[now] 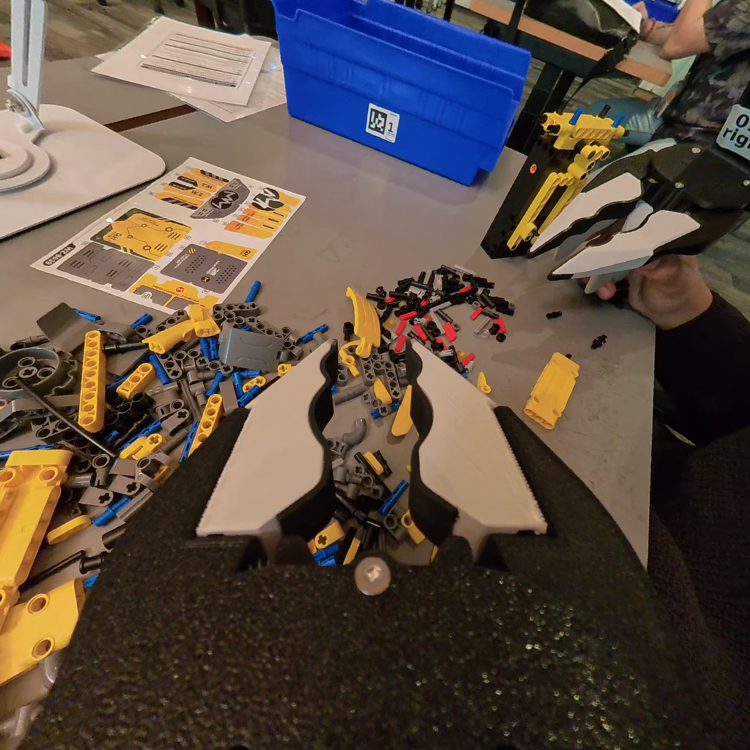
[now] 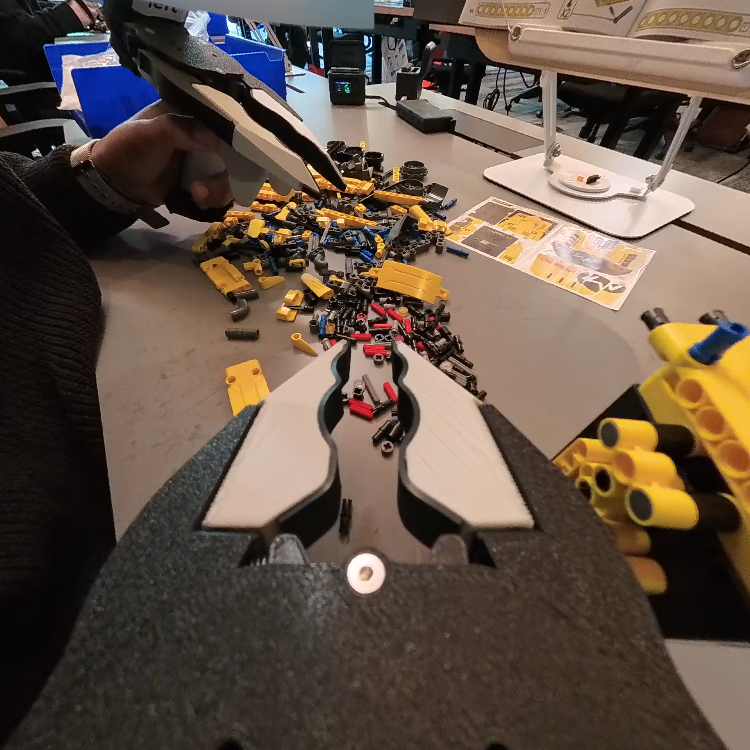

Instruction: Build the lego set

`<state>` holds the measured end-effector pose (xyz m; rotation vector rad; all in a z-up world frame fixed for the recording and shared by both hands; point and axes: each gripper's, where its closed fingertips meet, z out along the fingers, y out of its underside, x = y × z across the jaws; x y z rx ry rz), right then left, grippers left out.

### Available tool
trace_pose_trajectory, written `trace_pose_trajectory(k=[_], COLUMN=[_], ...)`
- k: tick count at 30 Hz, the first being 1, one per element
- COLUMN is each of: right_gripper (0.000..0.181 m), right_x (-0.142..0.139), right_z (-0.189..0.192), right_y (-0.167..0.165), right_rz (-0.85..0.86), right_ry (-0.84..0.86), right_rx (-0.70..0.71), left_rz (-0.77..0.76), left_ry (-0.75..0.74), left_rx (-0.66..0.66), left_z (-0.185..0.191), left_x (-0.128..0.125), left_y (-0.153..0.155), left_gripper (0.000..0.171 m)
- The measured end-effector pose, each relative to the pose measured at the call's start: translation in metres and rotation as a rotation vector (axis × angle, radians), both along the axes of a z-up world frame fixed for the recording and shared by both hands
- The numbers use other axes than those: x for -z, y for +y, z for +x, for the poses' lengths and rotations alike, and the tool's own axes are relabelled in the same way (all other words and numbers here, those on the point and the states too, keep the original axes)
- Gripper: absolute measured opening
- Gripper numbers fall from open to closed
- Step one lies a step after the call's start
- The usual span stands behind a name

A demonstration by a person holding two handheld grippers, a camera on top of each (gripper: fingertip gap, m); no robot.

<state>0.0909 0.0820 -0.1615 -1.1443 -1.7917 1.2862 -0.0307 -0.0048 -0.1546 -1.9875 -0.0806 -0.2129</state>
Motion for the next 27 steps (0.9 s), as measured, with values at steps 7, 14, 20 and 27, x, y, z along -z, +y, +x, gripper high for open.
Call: trace_pose_trajectory(k=[7, 14, 20, 27], right_gripper=[0.02, 0.02, 0.02, 0.02], right_x=[0.0005, 0.0012, 0.0016, 0.002], right_z=[-0.0001, -0.0001, -0.0001, -0.0001], right_y=[-0.0006, -0.0012, -0.0015, -0.0017], right_rz=[0.004, 0.01, 0.014, 0.017], right_ry=[-0.003, -0.004, -0.005, -0.007], right_rx=[-0.001, -0.001, -0.002, -0.002], left_rz=[-0.001, -0.002, -0.001, -0.004], left_ry=[0.002, 0.001, 0.0, 0.002], left_rx=[0.0, 0.001, 0.001, 0.001], left_z=[0.0004, 0.0008, 0.0009, 0.0011], left_x=[0.0006, 0.0009, 0.0008, 0.0013], left_y=[0.0001, 0.0001, 0.0, -0.0001], left_gripper=[0.032, 0.032, 0.032, 0.032])
